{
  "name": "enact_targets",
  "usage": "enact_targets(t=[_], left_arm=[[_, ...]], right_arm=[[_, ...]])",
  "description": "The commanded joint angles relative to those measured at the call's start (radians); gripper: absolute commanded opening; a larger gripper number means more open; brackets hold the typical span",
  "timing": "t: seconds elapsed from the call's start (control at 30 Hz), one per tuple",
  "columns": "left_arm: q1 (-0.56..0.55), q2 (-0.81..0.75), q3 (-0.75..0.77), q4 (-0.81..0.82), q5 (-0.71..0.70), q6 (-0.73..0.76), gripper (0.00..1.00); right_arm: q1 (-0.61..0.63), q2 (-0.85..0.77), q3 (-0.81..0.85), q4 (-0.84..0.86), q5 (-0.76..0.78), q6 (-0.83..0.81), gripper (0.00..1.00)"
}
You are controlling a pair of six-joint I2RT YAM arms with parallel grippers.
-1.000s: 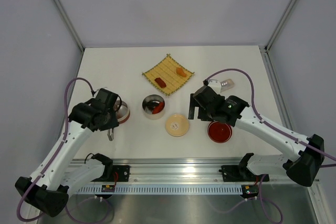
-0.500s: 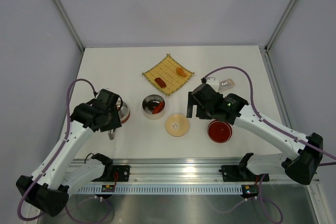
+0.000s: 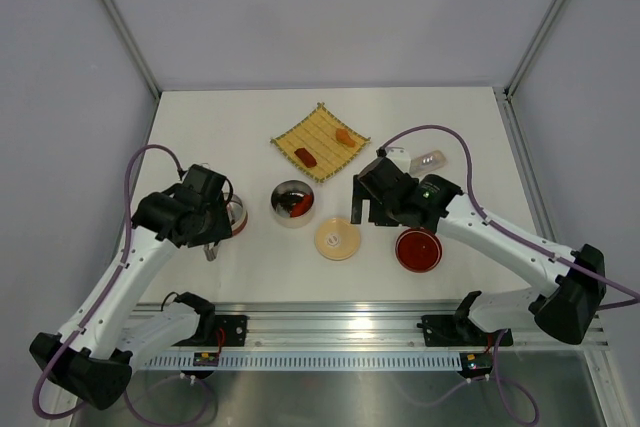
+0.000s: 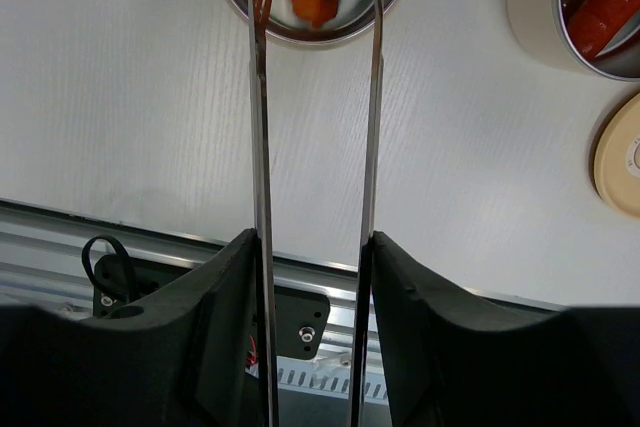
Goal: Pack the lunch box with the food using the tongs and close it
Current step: Place the fake food in the packing box.
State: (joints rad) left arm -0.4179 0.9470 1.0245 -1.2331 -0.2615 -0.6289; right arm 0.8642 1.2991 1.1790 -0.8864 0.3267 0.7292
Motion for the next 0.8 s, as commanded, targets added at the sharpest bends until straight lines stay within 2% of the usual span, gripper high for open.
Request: enact_targets(t=[0.0,0.17,0.2,0.27,0.3,0.37,0.63,0.7,0.77], left_arm=[[0.004,-0.010,0.034,0.014,-0.021,0.011,0.49],[0.004,-0.016,0.032,0.012,-0.027,0.014,0.46],[0.002,-0.016,0.034,0.011,-0.030,0.014,0.37],[0.004,-0.022,0.055,-0.002,-0.048,0.011,0.26],[0.002,-0.024,0.066,-0.006,-0.053,0.009,0.14],[0.004,-0.028,0.114,-0.019,-0.065,0.009,0.08],[0.005,0.053,0.321,-0.003,-0.116,0.096,0.07],[0.027,0.117,0.345,0.096,-0.139,0.133,0.09],[0.097,0.171,0.345,0.245,-0.119,0.193,0.09]], right_arm=[[0.012,0.011,0.044,0.020,-0.009,-0.010,1.00],[0.013,0.020,0.050,0.023,-0.005,-0.005,0.99],[0.013,0.023,0.048,0.024,-0.006,-0.005,0.99],[0.015,0.026,0.050,0.024,-0.005,-0.001,1.00],[0.015,0.026,0.048,0.026,-0.005,-0.001,1.00],[0.016,0.029,0.048,0.024,-0.005,0.001,1.00],[0.019,0.023,0.042,0.021,0.014,0.015,1.00],[0.019,0.016,0.031,0.030,0.018,0.022,1.00],[0.019,0.012,0.018,0.038,0.018,0.032,1.00]])
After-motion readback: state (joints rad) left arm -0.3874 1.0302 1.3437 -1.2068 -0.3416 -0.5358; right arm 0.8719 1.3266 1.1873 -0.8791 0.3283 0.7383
